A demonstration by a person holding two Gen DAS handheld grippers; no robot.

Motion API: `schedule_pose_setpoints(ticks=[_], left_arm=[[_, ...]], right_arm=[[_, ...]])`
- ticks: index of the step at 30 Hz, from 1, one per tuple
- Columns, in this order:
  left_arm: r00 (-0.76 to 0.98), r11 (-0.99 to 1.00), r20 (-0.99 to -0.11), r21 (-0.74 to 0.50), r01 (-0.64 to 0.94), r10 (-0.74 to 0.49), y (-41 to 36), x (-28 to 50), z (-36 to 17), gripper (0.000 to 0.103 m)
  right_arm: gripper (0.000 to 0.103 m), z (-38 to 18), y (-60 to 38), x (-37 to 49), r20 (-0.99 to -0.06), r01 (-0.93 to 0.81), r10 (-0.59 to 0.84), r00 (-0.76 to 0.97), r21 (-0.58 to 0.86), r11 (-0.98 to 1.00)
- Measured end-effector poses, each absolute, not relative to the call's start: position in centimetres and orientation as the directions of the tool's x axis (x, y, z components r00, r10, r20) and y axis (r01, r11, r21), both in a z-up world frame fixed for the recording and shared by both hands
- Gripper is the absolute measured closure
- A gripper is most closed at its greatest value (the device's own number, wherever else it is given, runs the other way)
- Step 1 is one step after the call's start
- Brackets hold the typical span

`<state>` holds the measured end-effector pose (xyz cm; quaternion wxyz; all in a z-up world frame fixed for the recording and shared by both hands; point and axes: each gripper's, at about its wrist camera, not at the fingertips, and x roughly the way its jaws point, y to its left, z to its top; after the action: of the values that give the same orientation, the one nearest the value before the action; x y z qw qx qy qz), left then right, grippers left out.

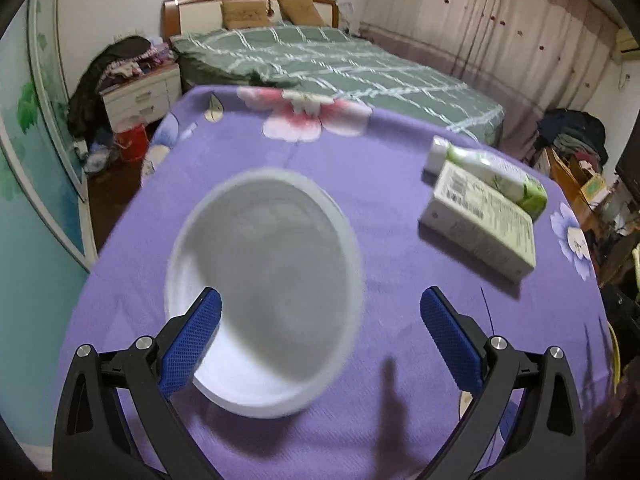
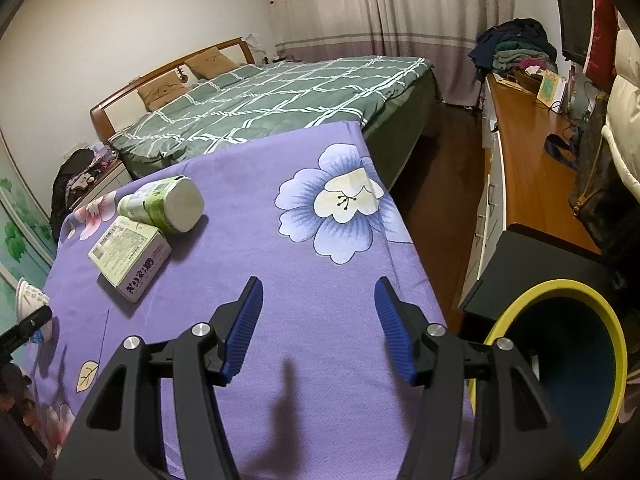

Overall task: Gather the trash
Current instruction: 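Reach the left tool to the white paper bowl and grasp its rim, then carry the white bowl with the left tool and drop it into the bin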

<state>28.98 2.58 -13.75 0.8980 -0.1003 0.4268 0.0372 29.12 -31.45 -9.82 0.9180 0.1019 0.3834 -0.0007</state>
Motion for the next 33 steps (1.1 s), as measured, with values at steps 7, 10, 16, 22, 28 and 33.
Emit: schedule_pose_setpoints(ticks=[7, 10, 16, 22, 28, 33], left_arm=[[0.69, 0.983, -0.722, -0.091, -0.159, 0.045, 2.4, 25.6, -11.4, 0.005], [0.674, 0.984, -0.737, -0.083, -0.158, 0.046, 2.7, 25.5, -11.8, 0.005], [0.639, 0.993, -0.769, -0.075, -0.095, 0.003, 1.3, 27.5, -13.4, 0.005], [0.649, 0.994, -0.76, -0.031, -0.108, 0.047, 1.0, 30.3, -13.9, 0.008], [0.652, 0.994, -0.758, -0.053, -0.091, 0.019, 0.7, 31.0, -14.2, 0.024], [0.693, 0.997, -0.721, -0.054, -0.048, -0.006, -1.0, 29.8, -12.2, 0.024]], right_arm=[[0.047, -9.9, -31.2, 29.1, -0.703, 0.065, 0.086, 0.706, 0.184, 0.981], [0.047, -10.0, -31.2, 29.2, -0.706, 0.066, 0.087, 0.703, 0.187, 0.98], [0.047, -10.1, -31.2, 29.4, -0.71, 0.071, 0.084, 0.699, 0.185, 0.98], [0.047, -10.1, -31.4, 29.3, -0.705, 0.069, 0.088, 0.703, 0.191, 0.979], [0.047, -9.6, -31.6, 28.8, -0.687, 0.062, 0.101, 0.719, 0.208, 0.976], [0.047, -7.7, -32.4, 26.3, -0.644, 0.052, 0.106, 0.757, 0.222, 0.974]])
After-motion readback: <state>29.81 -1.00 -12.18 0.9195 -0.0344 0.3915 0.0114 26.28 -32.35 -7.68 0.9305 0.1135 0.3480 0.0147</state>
